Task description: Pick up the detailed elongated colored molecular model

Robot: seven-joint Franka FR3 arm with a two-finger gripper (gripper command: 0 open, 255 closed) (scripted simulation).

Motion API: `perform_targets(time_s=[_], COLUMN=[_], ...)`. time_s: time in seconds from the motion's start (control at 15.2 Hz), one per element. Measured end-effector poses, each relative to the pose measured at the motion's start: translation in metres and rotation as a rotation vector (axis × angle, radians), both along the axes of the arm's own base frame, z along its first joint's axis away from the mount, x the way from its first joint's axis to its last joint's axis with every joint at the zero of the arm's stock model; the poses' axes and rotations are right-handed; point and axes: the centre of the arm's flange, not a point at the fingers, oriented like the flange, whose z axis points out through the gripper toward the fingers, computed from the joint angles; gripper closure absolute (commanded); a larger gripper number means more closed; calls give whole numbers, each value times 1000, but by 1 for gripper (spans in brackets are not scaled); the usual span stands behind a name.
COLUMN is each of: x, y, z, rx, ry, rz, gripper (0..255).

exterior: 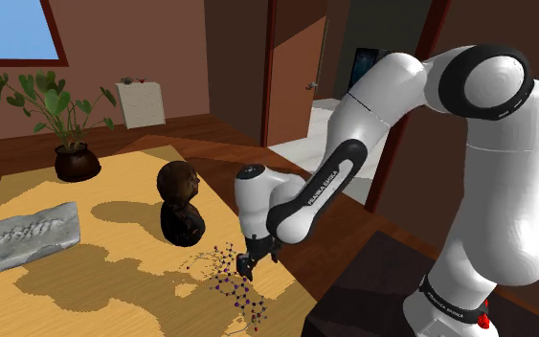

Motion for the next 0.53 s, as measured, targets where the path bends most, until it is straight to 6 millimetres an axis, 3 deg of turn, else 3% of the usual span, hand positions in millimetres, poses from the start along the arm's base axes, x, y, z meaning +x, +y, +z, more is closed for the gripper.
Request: perform_targets(time_s=[0.33,0.53], x=[22,27], y=[42,55], z=[-57,-79], rx=[-7,-10], ry=[2,4], rz=[7,10], gripper=[0,0])
